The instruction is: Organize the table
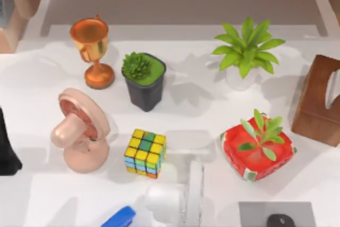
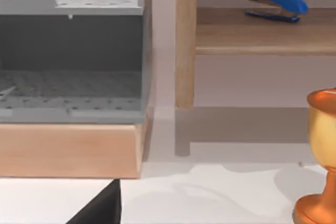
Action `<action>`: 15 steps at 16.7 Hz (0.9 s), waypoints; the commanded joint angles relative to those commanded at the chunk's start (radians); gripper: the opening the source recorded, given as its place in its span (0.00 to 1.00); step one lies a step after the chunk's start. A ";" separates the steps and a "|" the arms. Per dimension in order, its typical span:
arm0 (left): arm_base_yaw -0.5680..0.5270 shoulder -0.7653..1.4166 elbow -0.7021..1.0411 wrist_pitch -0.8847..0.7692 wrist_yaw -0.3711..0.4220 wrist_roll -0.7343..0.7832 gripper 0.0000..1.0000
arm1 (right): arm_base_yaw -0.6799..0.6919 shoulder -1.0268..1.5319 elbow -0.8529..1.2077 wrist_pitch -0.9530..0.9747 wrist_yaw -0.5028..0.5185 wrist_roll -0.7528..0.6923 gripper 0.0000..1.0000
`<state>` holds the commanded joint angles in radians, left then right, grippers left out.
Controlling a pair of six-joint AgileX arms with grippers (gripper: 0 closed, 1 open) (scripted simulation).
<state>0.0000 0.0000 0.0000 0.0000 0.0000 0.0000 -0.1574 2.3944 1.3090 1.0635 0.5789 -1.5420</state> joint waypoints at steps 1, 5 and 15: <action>0.000 0.000 0.000 0.000 0.000 0.000 1.00 | -0.031 -0.066 -0.005 0.063 0.014 -0.022 1.00; 0.000 0.000 0.000 0.000 0.000 0.000 1.00 | -0.031 -0.117 -0.047 0.023 -0.010 0.015 1.00; 0.000 0.000 0.000 0.000 0.000 0.000 1.00 | 0.035 -0.937 -0.502 -0.362 -0.209 0.576 1.00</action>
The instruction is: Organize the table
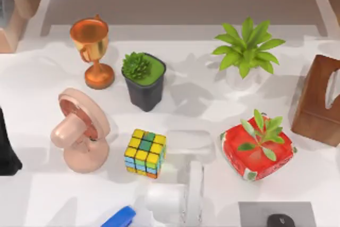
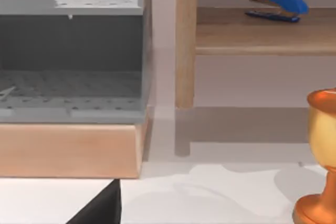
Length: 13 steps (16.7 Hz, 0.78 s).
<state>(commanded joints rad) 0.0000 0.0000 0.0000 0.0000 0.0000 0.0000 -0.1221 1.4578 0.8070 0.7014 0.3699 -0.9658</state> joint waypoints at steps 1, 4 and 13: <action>0.000 0.000 0.000 0.000 0.000 0.000 1.00 | 0.010 -0.126 -0.057 -0.049 -0.026 0.071 1.00; 0.000 0.000 0.000 0.000 0.000 0.000 1.00 | 0.038 -0.511 -0.231 -0.200 -0.102 0.284 1.00; 0.000 0.000 0.000 0.000 0.000 0.000 1.00 | 0.108 -1.348 -0.712 -0.616 -0.325 0.863 1.00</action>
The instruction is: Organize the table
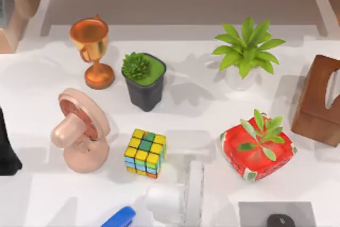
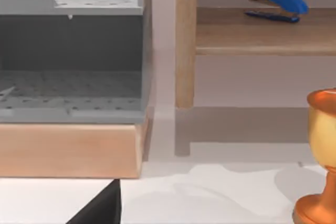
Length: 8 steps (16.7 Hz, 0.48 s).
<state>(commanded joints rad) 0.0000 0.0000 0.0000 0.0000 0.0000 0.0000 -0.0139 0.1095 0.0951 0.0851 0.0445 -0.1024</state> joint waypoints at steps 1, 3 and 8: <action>0.000 0.000 0.000 0.000 0.000 0.000 1.00 | 0.005 -0.043 -0.036 -0.033 -0.017 0.039 1.00; 0.000 0.000 0.000 0.000 0.000 0.000 1.00 | 0.012 -0.098 -0.085 -0.076 -0.040 0.091 1.00; 0.000 0.000 0.000 0.000 0.000 0.000 1.00 | 0.014 -0.109 -0.095 -0.085 -0.044 0.102 1.00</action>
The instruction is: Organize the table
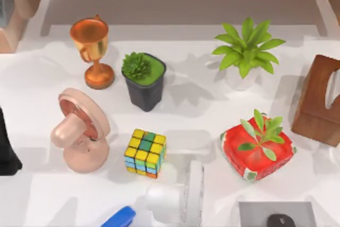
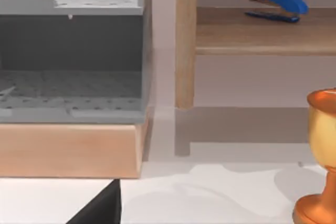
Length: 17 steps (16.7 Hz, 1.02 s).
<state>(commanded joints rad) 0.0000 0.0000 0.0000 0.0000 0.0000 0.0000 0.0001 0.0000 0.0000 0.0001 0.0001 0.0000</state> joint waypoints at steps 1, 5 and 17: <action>0.000 0.000 0.000 0.000 0.000 0.000 1.00 | 0.000 0.000 0.000 0.000 0.000 0.000 1.00; -0.017 0.060 0.061 -0.008 -0.024 0.000 1.00 | 0.000 0.000 0.000 0.000 0.000 0.000 1.00; -0.308 1.043 1.111 -0.078 -0.292 0.006 1.00 | 0.000 0.000 0.000 0.000 0.000 0.000 1.00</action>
<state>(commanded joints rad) -0.3078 1.0431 1.1113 -0.0778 -0.2925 0.0058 0.0001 0.0000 0.0000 0.0001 0.0001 0.0000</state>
